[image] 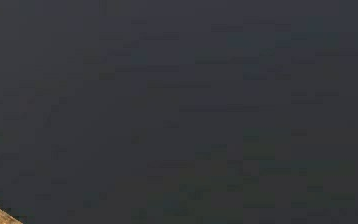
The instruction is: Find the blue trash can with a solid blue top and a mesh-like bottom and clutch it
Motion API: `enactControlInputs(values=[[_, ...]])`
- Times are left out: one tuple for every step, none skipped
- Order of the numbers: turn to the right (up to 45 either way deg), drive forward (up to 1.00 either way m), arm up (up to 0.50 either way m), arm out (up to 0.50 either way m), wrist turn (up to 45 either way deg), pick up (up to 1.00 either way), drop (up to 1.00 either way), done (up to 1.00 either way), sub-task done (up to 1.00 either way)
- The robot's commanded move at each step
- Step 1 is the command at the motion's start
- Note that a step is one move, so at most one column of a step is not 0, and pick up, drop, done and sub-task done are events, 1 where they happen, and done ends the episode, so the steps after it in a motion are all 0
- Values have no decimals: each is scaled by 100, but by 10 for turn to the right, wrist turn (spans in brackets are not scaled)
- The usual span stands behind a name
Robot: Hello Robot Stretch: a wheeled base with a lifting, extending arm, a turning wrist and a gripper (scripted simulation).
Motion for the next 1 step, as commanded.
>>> enactControlInputs(values=[[0,0,46,0,0,0,0,0,0]])
